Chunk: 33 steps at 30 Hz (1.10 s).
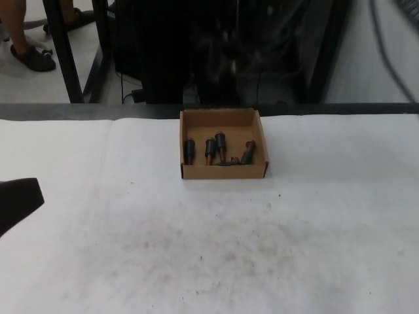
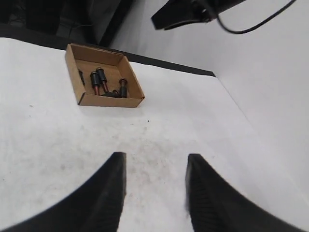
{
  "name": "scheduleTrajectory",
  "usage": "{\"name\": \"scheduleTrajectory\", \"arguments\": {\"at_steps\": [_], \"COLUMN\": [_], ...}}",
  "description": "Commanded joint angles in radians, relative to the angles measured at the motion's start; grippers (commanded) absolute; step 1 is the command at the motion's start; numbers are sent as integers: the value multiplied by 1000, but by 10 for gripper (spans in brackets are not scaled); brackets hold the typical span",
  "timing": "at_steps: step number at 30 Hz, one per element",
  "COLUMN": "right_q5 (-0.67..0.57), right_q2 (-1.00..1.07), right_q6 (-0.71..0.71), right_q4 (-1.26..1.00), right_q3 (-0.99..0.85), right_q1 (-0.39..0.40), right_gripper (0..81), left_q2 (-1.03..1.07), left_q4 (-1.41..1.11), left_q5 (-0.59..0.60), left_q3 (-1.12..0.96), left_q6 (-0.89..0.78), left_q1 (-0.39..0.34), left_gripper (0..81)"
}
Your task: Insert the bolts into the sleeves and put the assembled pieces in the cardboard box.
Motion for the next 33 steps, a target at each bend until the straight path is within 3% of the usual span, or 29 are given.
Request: {"name": "scheduleTrajectory", "arguments": {"at_steps": [1, 7, 15, 25, 29, 33], "right_q5": [11, 101, 197, 194, 218, 293], "right_q2": [-96, -293, -675, -1449, -1754, -2023], "right_q6": [0, -6, 0, 275, 437, 591], "right_q4": [14, 14, -42, -319, -367, -372], "right_q3": [4, 179, 841, 1771, 1978, 2126], "right_q1": [38, 126, 147, 147, 147, 147], "right_gripper": [420, 420, 420, 420, 420, 420], "left_q2": [-6, -6, -6, -4, -4, -4], "left_q4": [-4, -4, -4, -14, -91, -228], "left_q5": [-15, -6, -7, 20, 108, 122], "left_q3": [-1, -1, -1, 92, 213, 354], "left_q6": [15, 15, 28, 97, 97, 92], "left_q1": [-5, -5, -5, -5, -5, -7], "left_gripper": [384, 384, 384, 384, 384, 384]}}
